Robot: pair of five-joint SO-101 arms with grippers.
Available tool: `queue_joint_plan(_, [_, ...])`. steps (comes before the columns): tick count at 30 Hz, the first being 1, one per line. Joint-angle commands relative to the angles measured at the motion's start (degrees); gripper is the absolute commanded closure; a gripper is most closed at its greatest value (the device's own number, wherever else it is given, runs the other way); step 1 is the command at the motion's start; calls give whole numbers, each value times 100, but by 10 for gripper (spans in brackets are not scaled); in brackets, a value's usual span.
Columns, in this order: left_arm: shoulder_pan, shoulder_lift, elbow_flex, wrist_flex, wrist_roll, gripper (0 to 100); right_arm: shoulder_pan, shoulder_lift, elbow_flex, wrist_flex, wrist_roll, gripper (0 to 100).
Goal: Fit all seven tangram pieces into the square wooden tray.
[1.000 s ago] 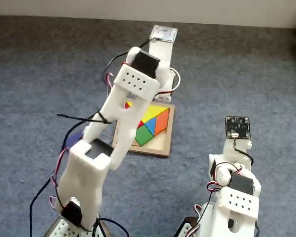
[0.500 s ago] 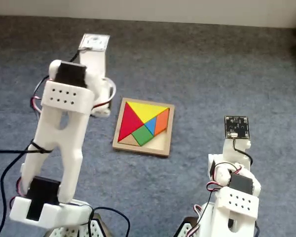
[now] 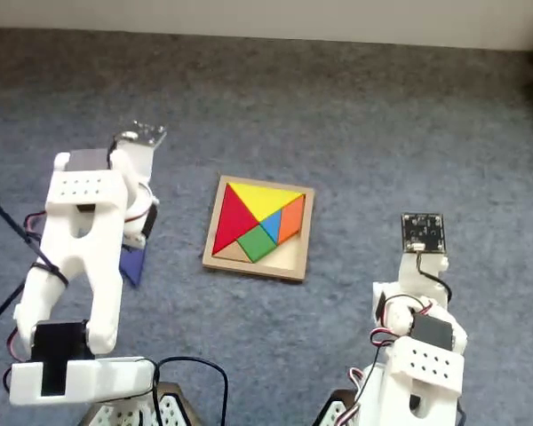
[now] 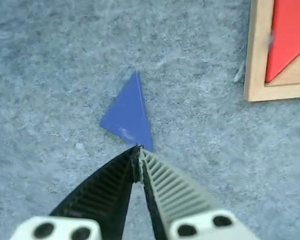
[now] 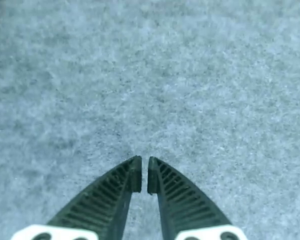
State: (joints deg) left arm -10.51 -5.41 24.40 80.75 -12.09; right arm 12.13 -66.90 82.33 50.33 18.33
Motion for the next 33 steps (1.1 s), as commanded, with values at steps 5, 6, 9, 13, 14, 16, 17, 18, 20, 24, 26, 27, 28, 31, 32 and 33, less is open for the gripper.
queue_joint_plan(5, [-48,-242,593,-677,-176,964,-84,-110,-66,-259,-9,961])
queue_joint_plan(6, [-48,-242,593,-677,-176,935,-84,-110,-66,-259,-9,961])
queue_joint_plan(9, [-75,-233,655,-686,-149,831,-84,-110,-66,-259,-9,961])
queue_joint_plan(13, [-259,-233,1077,-1389,-167,773,-84,-110,-66,-259,-9,961])
queue_joint_plan(14, [-321,-233,1191,-1626,-167,773,-84,-110,-66,-259,-9,961])
queue_joint_plan(16, [-488,-233,1358,-1960,-167,770,-84,-110,-66,-259,-9,961])
queue_joint_plan(17, [-558,-224,1402,-2040,-167,769,-84,-110,-66,-259,-9,961])
queue_joint_plan(18, [-611,-224,1429,-2084,-167,769,-84,-110,-66,-259,-9,961])
queue_joint_plan(20, [-664,-180,1429,-2110,-167,768,-84,-110,-66,-259,-9,961])
queue_joint_plan(24, [-673,505,1051,-2075,-167,768,-84,-110,-66,-259,-9,961])
queue_joint_plan(26, [-708,989,541,-1890,-167,768,-84,-110,-66,-259,-9,961])
queue_joint_plan(27, [-734,1226,259,-1644,-158,769,-84,-110,-66,-259,-9,961])
queue_joint_plan(28, [-734,1455,4,-1433,-149,772,-84,-110,-66,-259,-9,961])
queue_joint_plan(31, [-734,1974,-479,-1055,-149,772,-84,-110,-66,-259,-9,961])
queue_joint_plan(32, [-734,2088,-585,-967,-149,773,-84,-110,-66,-259,-9,961])
queue_joint_plan(33, [-743,2158,-655,-905,-149,773,-84,-110,-66,-259,-9,961])
